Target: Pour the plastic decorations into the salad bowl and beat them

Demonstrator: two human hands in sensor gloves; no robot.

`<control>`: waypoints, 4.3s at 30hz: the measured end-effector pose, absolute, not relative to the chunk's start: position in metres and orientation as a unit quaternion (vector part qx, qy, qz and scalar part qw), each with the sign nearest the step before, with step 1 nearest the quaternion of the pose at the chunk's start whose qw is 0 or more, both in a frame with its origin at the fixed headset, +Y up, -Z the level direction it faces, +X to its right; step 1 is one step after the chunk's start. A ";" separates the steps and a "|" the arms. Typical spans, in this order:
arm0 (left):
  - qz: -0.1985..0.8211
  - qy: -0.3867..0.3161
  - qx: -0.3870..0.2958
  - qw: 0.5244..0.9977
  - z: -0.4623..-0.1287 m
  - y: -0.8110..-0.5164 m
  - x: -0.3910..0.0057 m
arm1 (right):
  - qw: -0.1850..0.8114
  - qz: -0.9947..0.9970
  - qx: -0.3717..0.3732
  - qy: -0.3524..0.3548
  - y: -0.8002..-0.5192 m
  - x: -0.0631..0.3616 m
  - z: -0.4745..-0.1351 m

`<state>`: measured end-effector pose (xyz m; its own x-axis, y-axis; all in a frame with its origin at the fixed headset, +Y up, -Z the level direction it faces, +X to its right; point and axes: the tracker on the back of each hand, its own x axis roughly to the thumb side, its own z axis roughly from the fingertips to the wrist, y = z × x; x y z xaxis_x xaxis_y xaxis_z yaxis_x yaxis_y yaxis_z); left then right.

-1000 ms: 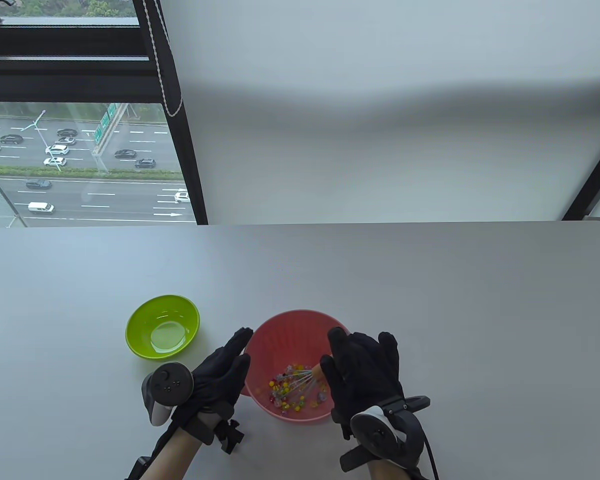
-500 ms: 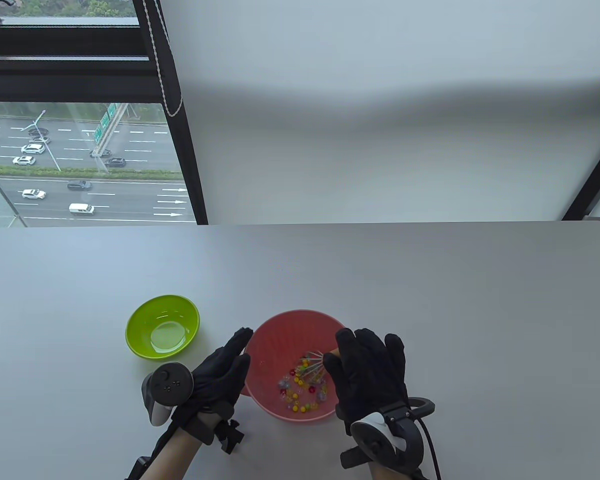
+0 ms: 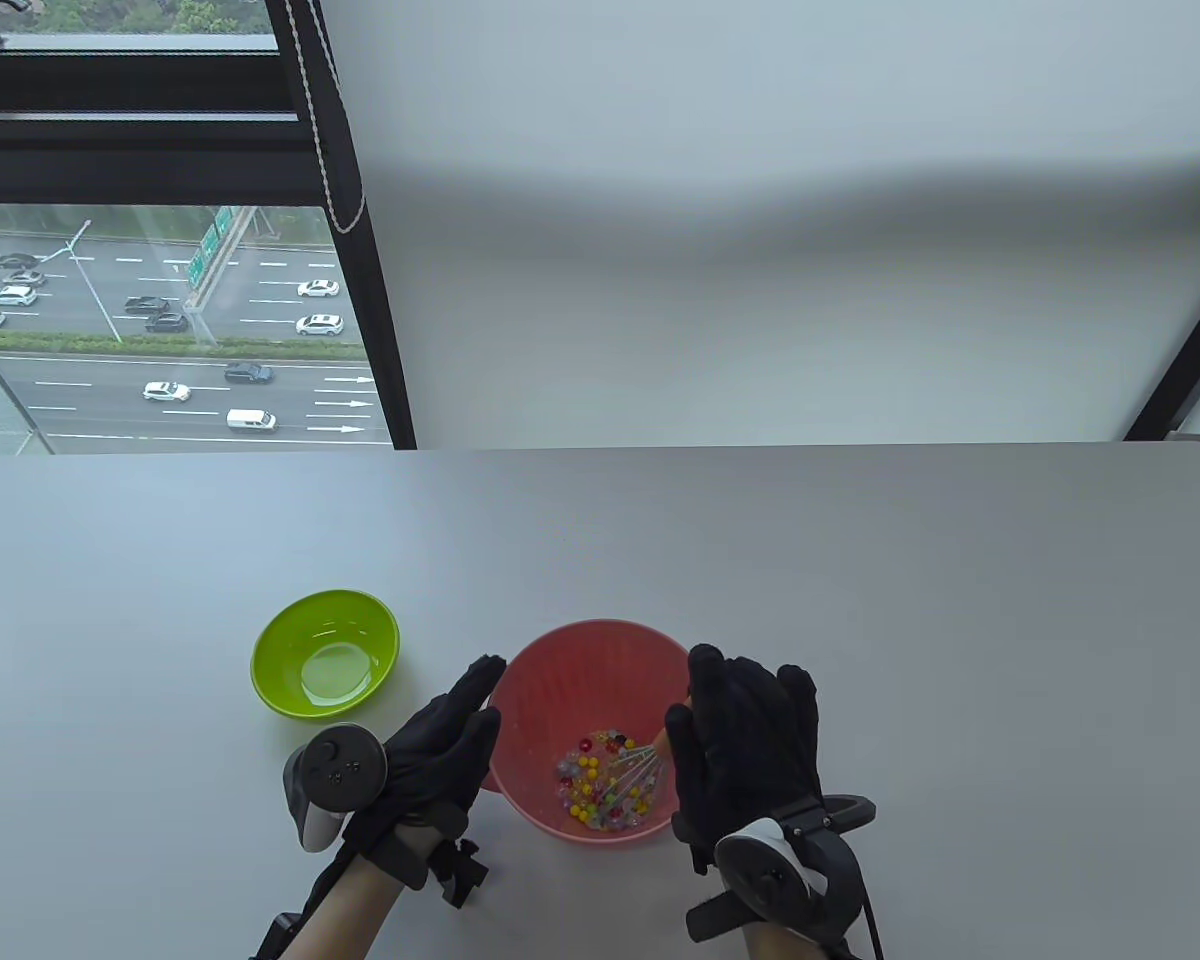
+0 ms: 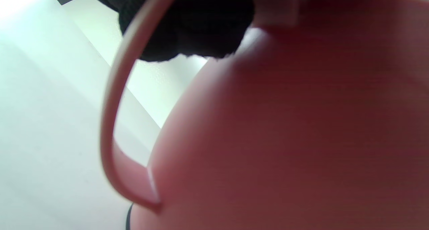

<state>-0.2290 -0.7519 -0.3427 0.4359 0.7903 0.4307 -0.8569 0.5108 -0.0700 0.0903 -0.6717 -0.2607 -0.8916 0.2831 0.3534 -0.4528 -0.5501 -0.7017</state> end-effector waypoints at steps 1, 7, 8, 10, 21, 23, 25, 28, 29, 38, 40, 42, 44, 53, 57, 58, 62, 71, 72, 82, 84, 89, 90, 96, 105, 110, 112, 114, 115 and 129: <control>0.488 -0.209 0.080 0.844 -0.343 -0.752 -0.229 | 0.211 0.875 0.100 -0.424 -0.672 0.090 -0.261; 0.488 -0.209 0.080 0.844 -0.343 -0.752 -0.229 | 0.198 0.878 0.109 -0.422 -0.674 0.084 -0.261; 0.488 -0.209 0.080 0.844 -0.343 -0.752 -0.229 | 0.197 0.878 0.110 -0.422 -0.674 0.083 -0.261; 0.488 -0.209 0.080 0.844 -0.343 -0.752 -0.229 | 0.192 0.879 0.110 -0.423 -0.674 0.082 -0.261; 0.488 -0.209 0.080 0.844 -0.343 -0.752 -0.229 | 0.174 0.876 0.110 -0.435 -0.673 0.083 -0.260; 0.488 -0.209 0.080 0.844 -0.343 -0.752 -0.229 | 0.171 0.876 0.110 -0.438 -0.673 0.084 -0.259; 0.488 -0.209 0.080 0.844 -0.343 -0.752 -0.229 | 0.170 0.874 0.108 -0.441 -0.672 0.084 -0.259; 0.488 -0.209 0.080 0.844 -0.343 -0.752 -0.229 | 0.169 0.873 0.107 -0.445 -0.672 0.085 -0.258; 0.488 -0.209 0.080 0.844 -0.343 -0.752 -0.229 | 0.169 0.872 0.105 -0.447 -0.671 0.086 -0.258; 0.488 -0.209 0.080 0.844 -0.343 -0.752 -0.229 | 0.194 0.873 0.100 -0.437 -0.671 0.090 -0.259; 0.488 -0.209 0.080 0.844 -0.343 -0.752 -0.229 | 0.197 0.875 0.102 -0.431 -0.672 0.090 -0.259; 0.488 -0.209 0.080 0.844 -0.343 -0.752 -0.229 | 0.195 0.877 0.103 -0.427 -0.672 0.089 -0.260; 0.488 -0.209 0.080 0.844 -0.343 -0.752 -0.229 | 0.192 0.879 0.105 -0.424 -0.673 0.086 -0.261; 0.488 -0.209 0.080 0.844 -0.343 -0.752 -0.229 | 0.176 0.881 0.109 -0.426 -0.674 0.082 -0.261; 0.488 -0.209 0.080 0.844 -0.343 -0.752 -0.229 | 0.177 0.880 0.107 -0.427 -0.674 0.082 -0.261; 0.488 -0.209 0.080 0.844 -0.343 -0.752 -0.229 | 0.177 0.880 0.107 -0.427 -0.674 0.082 -0.261; 0.488 -0.209 0.080 0.844 -0.343 -0.752 -0.229 | 0.175 0.879 0.107 -0.430 -0.674 0.082 -0.261; 0.488 -0.209 0.080 0.844 -0.343 -0.752 -0.229 | 0.168 0.878 0.107 -0.436 -0.673 0.084 -0.260; 0.488 -0.209 0.080 0.844 -0.343 -0.752 -0.229 | 0.167 0.878 0.107 -0.436 -0.673 0.084 -0.260; 0.488 -0.209 0.080 0.844 -0.343 -0.752 -0.229 | 0.193 0.874 0.101 -0.434 -0.672 0.089 -0.259; 0.488 -0.209 0.080 0.844 -0.343 -0.752 -0.229 | 0.195 0.876 0.102 -0.429 -0.672 0.089 -0.260; 0.488 -0.209 0.080 0.844 -0.343 -0.752 -0.229 | 0.189 0.882 0.108 -0.418 -0.674 0.085 -0.261; 0.488 -0.209 0.080 0.844 -0.343 -0.752 -0.229 | 0.186 0.883 0.109 -0.417 -0.673 0.084 -0.261; 0.488 -0.209 0.080 0.844 -0.343 -0.752 -0.229 | 0.171 0.883 0.111 -0.423 -0.674 0.082 -0.261; 0.488 -0.209 0.080 0.844 -0.343 -0.752 -0.229 | 0.167 0.881 0.110 -0.428 -0.673 0.082 -0.261; 0.488 -0.209 0.080 0.844 -0.343 -0.752 -0.229 | 0.160 0.878 0.110 -0.437 -0.672 0.083 -0.260; 0.488 -0.209 0.080 0.844 -0.343 -0.752 -0.229 | 0.160 0.878 0.110 -0.438 -0.672 0.083 -0.260; 0.488 -0.209 0.080 0.844 -0.343 -0.752 -0.229 | 0.161 0.877 0.109 -0.439 -0.672 0.084 -0.260; 0.488 -0.209 0.080 0.844 -0.343 -0.752 -0.229 | 0.162 0.877 0.108 -0.440 -0.672 0.085 -0.260; 0.490 -0.209 0.078 0.843 -0.343 -0.752 -0.229 | 0.205 0.878 0.104 -0.419 -0.674 0.091 -0.262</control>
<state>-0.2289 -0.7519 -0.3426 0.4326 0.7926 0.4298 -0.8582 0.5080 -0.0731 0.0911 -0.6738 -0.2622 -0.8941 0.2727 0.3553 -0.4477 -0.5643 -0.6936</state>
